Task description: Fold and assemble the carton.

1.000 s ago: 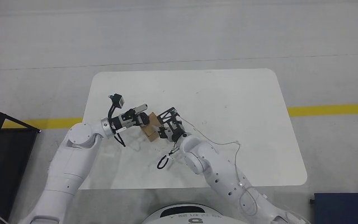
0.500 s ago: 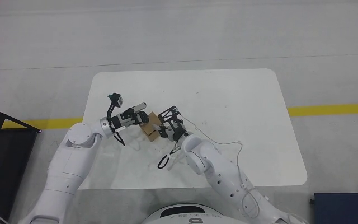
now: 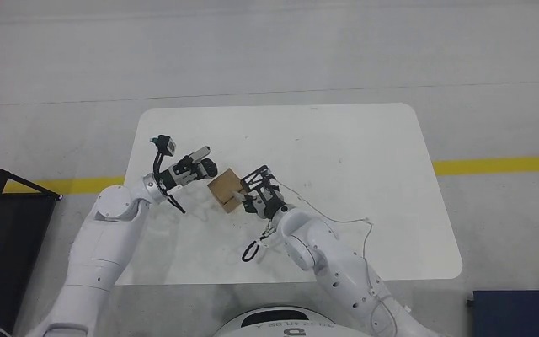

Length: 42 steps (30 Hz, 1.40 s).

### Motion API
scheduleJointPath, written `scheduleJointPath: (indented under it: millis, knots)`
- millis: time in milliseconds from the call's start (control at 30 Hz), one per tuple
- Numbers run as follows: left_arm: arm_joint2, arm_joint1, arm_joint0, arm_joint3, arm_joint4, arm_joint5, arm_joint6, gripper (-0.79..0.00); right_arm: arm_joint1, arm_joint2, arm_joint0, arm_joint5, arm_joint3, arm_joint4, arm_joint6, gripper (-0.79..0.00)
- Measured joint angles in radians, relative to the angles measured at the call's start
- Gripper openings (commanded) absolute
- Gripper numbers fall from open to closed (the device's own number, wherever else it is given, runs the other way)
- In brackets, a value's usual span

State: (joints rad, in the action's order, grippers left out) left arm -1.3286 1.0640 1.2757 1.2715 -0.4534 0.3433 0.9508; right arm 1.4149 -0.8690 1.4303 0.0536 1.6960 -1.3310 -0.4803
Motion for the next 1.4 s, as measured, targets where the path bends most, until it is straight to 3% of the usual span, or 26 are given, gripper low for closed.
scheduleJointPath:
  millis: [100, 200, 367, 400, 500, 600, 700, 900, 1167, 1400]
  knots:
    - [-0.004, -0.001, 0.007, -0.002, 0.001, 0.004, -0.004, 0.0, 0.0, 0.005, -0.004, 0.001, -0.009, 0.001, -0.067, -0.203]
    - [-0.005, -0.001, 0.014, -0.003, 0.0, 0.005, -0.013, 0.0, 0.006, 0.01, -0.014, 0.023, -0.015, 0.033, -0.116, -0.397]
    - [-0.005, 0.0, 0.027, 0.0, -0.006, 0.012, -0.029, 0.0, 0.018, -0.002, -0.015, 0.048, -0.008, 0.184, -0.14, -0.462]
    - [-0.005, 0.001, 0.032, 0.001, -0.008, 0.015, -0.031, 0.0, 0.02, -0.01, -0.012, 0.059, -0.004, 0.236, -0.151, -0.394]
    - [-0.008, 0.0, 0.044, 0.005, -0.008, 0.019, -0.035, 0.0, 0.023, -0.033, -0.007, 0.063, -0.001, 0.355, -0.175, -0.348]
    - [-0.013, -0.001, 0.055, 0.009, -0.006, 0.023, -0.038, 0.0, 0.022, -0.049, 0.0, 0.047, 0.001, 0.432, -0.192, -0.394]
    - [-0.016, -0.002, 0.065, 0.011, -0.001, 0.025, -0.039, 0.0, 0.023, -0.069, 0.007, 0.021, -0.005, 0.542, -0.201, -0.354]
    - [-0.01, -0.001, 0.074, 0.014, -0.002, 0.027, -0.04, 0.0, 0.03, -0.092, -0.026, 0.003, -0.071, 0.72, -0.183, -0.369]
    - [-0.008, 0.0, 0.08, 0.017, -0.004, 0.025, -0.04, 0.0, 0.036, -0.074, -0.072, 0.036, -0.123, 0.742, -0.151, -0.363]
    - [-0.012, 0.0, 0.086, 0.013, -0.005, 0.028, -0.047, 0.0, 0.025, -0.098, -0.05, 0.057, -0.103, 0.722, -0.128, -0.32]
